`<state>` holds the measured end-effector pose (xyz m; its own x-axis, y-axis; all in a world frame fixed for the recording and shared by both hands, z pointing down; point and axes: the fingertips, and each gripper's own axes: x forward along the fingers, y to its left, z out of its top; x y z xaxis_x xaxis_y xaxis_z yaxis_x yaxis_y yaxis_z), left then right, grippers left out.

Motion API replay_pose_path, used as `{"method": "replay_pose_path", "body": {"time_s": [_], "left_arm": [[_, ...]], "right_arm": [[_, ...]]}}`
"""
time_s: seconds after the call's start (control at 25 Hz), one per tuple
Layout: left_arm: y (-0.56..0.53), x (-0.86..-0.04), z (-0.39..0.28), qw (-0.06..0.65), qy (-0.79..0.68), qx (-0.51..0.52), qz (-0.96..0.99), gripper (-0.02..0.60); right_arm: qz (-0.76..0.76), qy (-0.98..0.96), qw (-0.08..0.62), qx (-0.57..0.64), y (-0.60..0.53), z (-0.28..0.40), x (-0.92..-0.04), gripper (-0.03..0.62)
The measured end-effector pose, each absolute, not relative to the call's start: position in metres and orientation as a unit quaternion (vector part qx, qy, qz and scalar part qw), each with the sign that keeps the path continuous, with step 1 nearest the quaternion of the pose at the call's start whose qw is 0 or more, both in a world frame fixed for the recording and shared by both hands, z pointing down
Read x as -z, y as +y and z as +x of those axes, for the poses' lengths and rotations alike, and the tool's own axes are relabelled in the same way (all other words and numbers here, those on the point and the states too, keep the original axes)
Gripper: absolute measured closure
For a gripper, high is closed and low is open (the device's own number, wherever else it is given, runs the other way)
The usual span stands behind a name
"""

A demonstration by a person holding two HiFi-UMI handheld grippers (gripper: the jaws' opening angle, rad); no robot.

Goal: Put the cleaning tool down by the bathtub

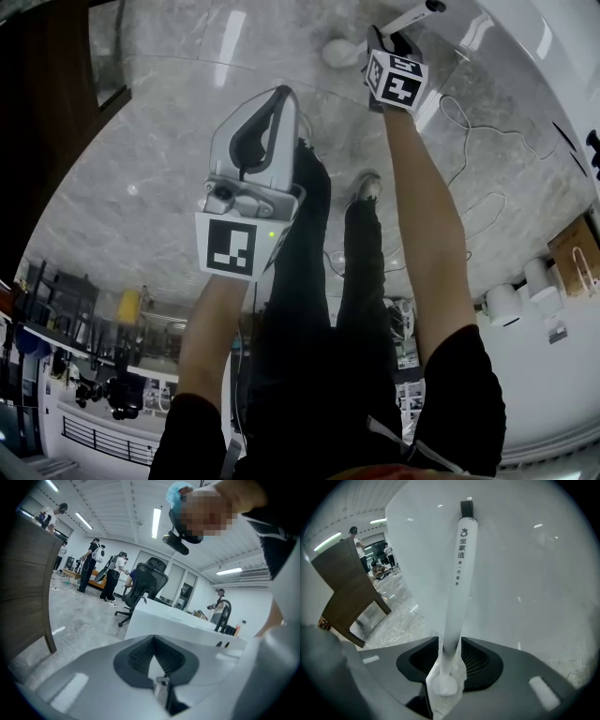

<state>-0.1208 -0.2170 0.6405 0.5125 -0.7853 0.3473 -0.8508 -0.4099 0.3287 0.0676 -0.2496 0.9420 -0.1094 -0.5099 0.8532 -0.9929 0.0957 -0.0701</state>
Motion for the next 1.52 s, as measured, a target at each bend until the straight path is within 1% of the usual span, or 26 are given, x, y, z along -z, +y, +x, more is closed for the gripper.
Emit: {"method": "replay_pose_path", "body": {"time_s": [0.6,0.68,0.72,0.96,1.2,1.52], "left_arm": [[-0.204,-0.573,-0.111,0.215,-0.503,-0.033,0.836,0.574],[-0.200,-0.561,-0.108,0.214,-0.503,-0.031,0.837,0.574],[-0.197,-0.556,-0.105,0.214,-0.500,-0.035,0.838,0.574],[-0.180,-0.504,-0.091,0.199,-0.497,-0.037,0.844,0.574],[-0.166,-0.448,-0.078,0.187,-0.504,-0.030,0.843,0.574],[-0.128,-0.374,-0.054,0.177,-0.523,-0.023,0.834,0.574]], "right_arm": [[0.568,-0.657,0.342,-0.358,-0.203,0.071,-0.876,0.437],[0.570,-0.655,0.339,-0.361,-0.195,0.073,-0.861,0.451],[0.571,-0.654,0.337,-0.364,-0.190,0.075,-0.854,0.468],[0.569,-0.656,0.329,-0.371,-0.157,0.079,-0.805,0.591],[0.565,-0.661,0.308,-0.385,-0.131,0.080,-0.745,0.594],[0.567,-0.668,0.287,-0.386,-0.095,0.092,-0.639,0.594]]}}
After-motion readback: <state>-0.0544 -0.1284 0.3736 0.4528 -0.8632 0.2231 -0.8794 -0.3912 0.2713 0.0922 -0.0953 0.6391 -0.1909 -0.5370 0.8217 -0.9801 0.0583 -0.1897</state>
